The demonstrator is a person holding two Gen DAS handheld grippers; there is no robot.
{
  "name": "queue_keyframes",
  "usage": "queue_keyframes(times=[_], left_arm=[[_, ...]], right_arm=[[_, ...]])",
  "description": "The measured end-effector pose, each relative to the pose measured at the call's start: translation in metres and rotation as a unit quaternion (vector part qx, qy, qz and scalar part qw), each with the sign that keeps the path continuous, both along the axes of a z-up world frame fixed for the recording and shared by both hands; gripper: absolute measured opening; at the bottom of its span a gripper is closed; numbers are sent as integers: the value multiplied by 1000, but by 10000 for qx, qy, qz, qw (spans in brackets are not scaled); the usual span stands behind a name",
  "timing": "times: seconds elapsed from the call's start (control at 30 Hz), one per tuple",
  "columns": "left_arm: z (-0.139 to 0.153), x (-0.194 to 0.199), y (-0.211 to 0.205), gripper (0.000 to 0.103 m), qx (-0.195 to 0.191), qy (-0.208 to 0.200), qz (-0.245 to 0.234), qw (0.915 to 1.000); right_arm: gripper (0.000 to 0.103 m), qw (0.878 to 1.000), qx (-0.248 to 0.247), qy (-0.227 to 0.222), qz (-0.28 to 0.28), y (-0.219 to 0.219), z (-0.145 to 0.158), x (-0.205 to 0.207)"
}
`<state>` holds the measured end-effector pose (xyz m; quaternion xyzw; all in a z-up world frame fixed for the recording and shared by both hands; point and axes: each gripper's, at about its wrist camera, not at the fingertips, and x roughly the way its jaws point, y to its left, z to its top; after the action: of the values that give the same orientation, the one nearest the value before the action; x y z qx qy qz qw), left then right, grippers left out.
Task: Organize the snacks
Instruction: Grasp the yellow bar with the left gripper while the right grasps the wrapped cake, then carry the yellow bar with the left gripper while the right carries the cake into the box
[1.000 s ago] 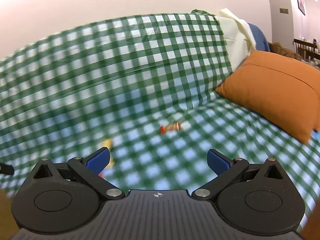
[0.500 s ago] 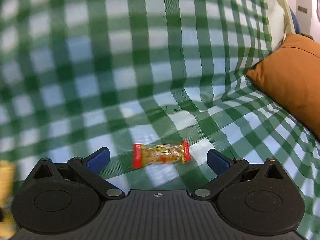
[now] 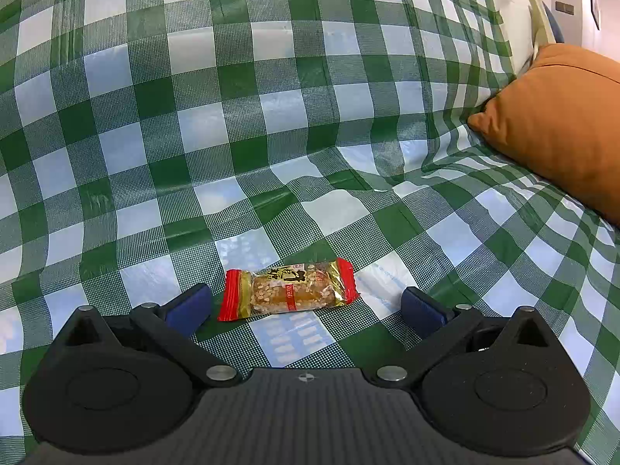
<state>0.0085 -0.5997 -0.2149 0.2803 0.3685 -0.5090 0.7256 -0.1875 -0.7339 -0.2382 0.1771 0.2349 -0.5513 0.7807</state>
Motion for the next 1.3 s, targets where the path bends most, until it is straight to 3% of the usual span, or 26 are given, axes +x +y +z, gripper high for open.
queue_keyframes(times=[0.13, 0.17, 0.2, 0.23, 0.27, 0.33, 0.47, 0.6, 0.7, 0.87, 1.03, 1.3], left_arm=[[4, 1, 5, 100, -51, 10, 83, 10000], [8, 1, 8, 83, -102, -38, 220, 9997], [15, 1, 12, 47, -160, -49, 264, 9995], [21, 0, 13, 29, -141, 32, 162, 9998], [26, 0, 15, 14, -94, 164, 60, 9998], [38, -2, 24, 13, -175, 154, -4, 9997], [67, -8, 55, 13, -400, 202, -216, 9988], [109, -10, 112, 13, -700, 126, -269, 9971], [141, -11, 174, 13, -850, 150, -172, 9961], [192, -29, 294, 13, -985, 160, 27, 9950], [240, -58, 408, 13, -1167, 174, 306, 9925], [291, -102, 565, 13, -1383, 233, 888, 9861]], right_arm=[[103, 10000, -5, 5, -3, 2, 1, -1], [103, 10000, -15, 8, -5, 2, 1, -1], [100, 10000, -49, 30, -22, 3, 2, -1], [74, 9998, -154, 77, -62, 6, 4, 0], [58, 9995, -284, 128, -21, 10, 7, 1], [58, 9989, -306, 339, -74, 18, 11, 6], [58, 9993, -322, 163, -46, 47, 30, -4], [58, 9981, -492, -152, 348, 116, 69, -29], [58, 9964, -483, -293, 634, 185, 96, -54], [58, 9926, 200, -904, 785, 306, 130, -99], [58, 9834, 742, -1174, 1170, 414, 164, -111], [58, 9643, 936, -1005, 2265, 559, 225, -105]])
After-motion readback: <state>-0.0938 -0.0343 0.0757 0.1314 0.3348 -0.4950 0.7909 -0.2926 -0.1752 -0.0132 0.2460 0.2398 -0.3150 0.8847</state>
